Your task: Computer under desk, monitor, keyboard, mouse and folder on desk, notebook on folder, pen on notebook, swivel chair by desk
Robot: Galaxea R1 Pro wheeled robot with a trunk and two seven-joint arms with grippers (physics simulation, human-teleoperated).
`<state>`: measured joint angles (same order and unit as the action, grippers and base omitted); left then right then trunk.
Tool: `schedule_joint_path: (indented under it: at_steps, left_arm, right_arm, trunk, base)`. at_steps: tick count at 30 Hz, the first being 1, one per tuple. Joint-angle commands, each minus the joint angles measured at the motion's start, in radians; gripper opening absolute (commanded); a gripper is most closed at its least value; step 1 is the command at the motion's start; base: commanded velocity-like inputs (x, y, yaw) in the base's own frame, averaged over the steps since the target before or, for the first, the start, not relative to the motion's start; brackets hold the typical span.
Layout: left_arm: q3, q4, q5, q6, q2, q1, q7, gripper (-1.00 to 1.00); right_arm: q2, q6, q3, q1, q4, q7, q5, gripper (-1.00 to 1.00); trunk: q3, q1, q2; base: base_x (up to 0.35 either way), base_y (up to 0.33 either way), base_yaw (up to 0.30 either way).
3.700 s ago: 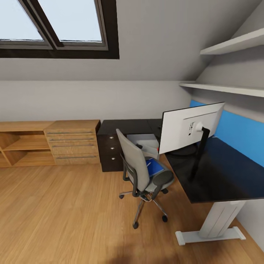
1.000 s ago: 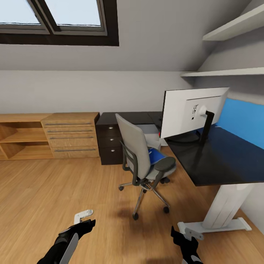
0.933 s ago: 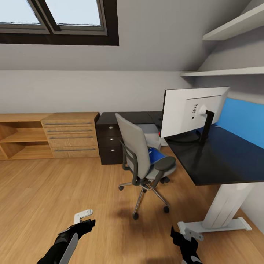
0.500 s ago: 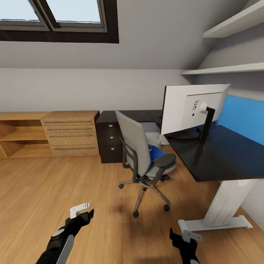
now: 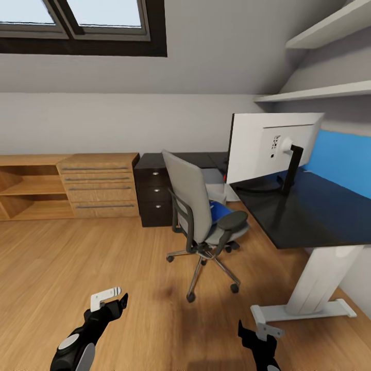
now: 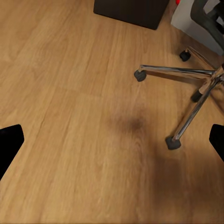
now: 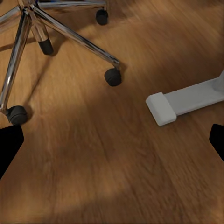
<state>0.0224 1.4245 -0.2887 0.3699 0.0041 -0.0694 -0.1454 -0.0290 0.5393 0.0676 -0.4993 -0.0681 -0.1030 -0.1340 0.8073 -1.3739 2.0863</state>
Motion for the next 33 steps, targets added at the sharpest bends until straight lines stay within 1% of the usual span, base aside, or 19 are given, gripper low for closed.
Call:
schedule_joint_path:
  at_steps: [1, 11, 33]
  left_arm:
    - [-0.001, 0.002, -0.011, 0.004, 0.000, -0.001, -0.007, 1.00]
    - [0.000, 0.002, -0.010, 0.006, 0.001, 0.000, -0.008, 1.00]
    - [-0.001, 0.002, -0.010, 0.006, 0.001, 0.000, -0.008, 1.00]
  right_arm:
    - [-0.001, 0.004, 0.006, -0.001, 0.001, 0.002, 0.000, 1.00]
    - [-0.004, 0.021, 0.005, -0.001, 0.002, 0.002, 0.000, 1.00]
    - [-0.002, 0.022, 0.006, -0.001, 0.002, 0.002, 0.001, 1.00]
  trunk:
    - [0.004, -0.004, 0.008]
    - [0.036, -0.042, 0.078]
    - [0.104, -0.126, 0.232]
  base:
    - [0.000, 0.000, 0.000]
    - [0.000, 0.000, 0.000]
    - [0.000, 0.000, 0.000]
